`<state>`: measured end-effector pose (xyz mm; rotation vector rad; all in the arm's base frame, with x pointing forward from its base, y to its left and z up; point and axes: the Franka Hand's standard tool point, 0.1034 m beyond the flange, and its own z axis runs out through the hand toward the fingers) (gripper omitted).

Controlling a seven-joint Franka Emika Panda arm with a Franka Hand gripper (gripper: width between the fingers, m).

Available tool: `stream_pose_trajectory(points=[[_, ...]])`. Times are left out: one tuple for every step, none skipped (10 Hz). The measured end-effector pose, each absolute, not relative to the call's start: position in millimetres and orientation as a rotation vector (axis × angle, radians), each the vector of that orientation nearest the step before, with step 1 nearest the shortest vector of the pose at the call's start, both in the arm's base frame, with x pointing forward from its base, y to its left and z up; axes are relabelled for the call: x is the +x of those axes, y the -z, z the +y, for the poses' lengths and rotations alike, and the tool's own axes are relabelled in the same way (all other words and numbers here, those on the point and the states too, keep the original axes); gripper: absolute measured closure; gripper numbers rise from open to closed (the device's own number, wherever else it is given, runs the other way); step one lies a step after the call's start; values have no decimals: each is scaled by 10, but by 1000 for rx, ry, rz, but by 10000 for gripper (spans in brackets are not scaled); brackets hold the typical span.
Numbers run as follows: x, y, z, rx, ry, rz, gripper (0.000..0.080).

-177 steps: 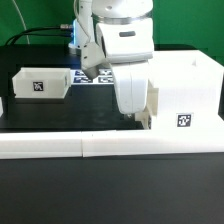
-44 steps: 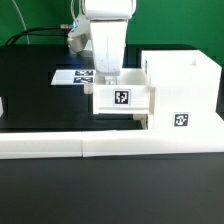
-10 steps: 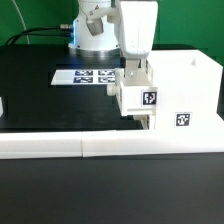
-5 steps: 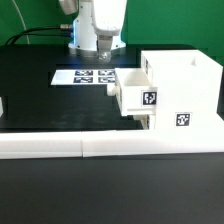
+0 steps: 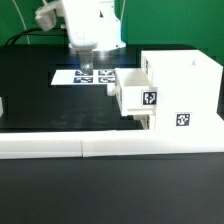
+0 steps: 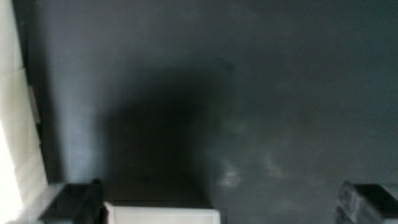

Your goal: Assemble drawer

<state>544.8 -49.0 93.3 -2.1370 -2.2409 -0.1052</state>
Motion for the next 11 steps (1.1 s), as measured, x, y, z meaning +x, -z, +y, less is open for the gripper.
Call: stream_pose_trajectory(points=[[5462, -903, -521, -2119, 117, -2246, 151], [5452, -848, -549, -2089, 149, -2221, 151], [5471, -788, -524, -2115, 157, -2178, 151], [5483, -737, -411, -2125, 153, -2157, 151], [5500, -719, -322, -2134, 151, -2140, 151], [5505, -698, -242, -2151, 149, -2113, 151], [5498, -670, -137, -2159, 144, -2092, 151], [5494, -656, -43, -2172, 141, -2069, 151], [5497, -661, 50, -2185, 140, -2049, 151], [5498, -663, 146, -2189, 141, -2038, 151], [5511, -678, 227, -2203, 141, -2019, 151]])
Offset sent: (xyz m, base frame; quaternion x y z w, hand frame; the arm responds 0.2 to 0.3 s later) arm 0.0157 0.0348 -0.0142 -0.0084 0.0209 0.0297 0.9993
